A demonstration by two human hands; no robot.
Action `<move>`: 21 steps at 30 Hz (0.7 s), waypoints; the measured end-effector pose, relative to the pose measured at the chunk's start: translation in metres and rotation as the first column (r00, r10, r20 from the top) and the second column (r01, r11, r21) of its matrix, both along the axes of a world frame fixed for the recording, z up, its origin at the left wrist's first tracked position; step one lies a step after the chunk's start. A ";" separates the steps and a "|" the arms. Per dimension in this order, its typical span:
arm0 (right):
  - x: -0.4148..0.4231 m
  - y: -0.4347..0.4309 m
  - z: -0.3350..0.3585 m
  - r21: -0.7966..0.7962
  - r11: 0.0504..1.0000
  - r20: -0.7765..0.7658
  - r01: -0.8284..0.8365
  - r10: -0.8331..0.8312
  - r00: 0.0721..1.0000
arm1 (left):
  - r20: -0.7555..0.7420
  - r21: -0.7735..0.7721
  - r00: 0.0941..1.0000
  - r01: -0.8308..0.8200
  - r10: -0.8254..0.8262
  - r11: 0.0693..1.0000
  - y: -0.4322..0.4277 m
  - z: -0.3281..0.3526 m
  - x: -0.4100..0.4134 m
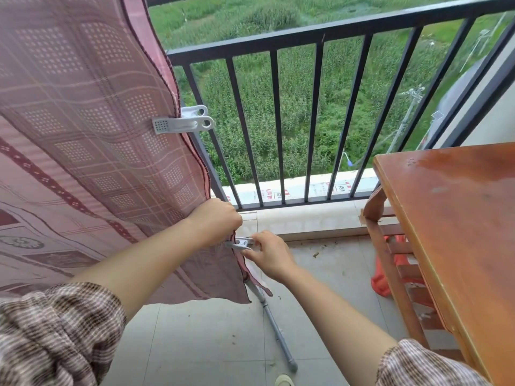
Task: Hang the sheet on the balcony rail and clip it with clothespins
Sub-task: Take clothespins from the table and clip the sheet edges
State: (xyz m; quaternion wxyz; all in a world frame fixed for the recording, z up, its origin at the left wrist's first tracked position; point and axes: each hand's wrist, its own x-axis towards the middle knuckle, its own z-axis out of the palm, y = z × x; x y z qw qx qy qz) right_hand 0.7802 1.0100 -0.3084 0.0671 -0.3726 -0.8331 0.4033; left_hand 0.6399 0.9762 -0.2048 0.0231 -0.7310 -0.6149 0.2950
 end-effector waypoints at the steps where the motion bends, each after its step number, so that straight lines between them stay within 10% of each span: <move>1: 0.000 -0.001 0.000 -0.007 1.000 0.000 0.006 -0.006 1.000 | -0.014 0.002 1.000 0.002 -0.002 1.000 -0.001 -0.001 0.000; 10: 0.037 0.004 -0.004 -0.071 0.993 -0.015 0.095 -0.096 0.995 | 0.028 0.031 0.999 -0.034 0.033 0.999 0.003 -0.004 0.018; 21: 0.222 0.037 -0.011 -0.045 0.858 0.169 0.512 -0.498 0.850 | 0.547 0.028 0.814 -0.250 0.194 0.968 0.071 -0.082 0.189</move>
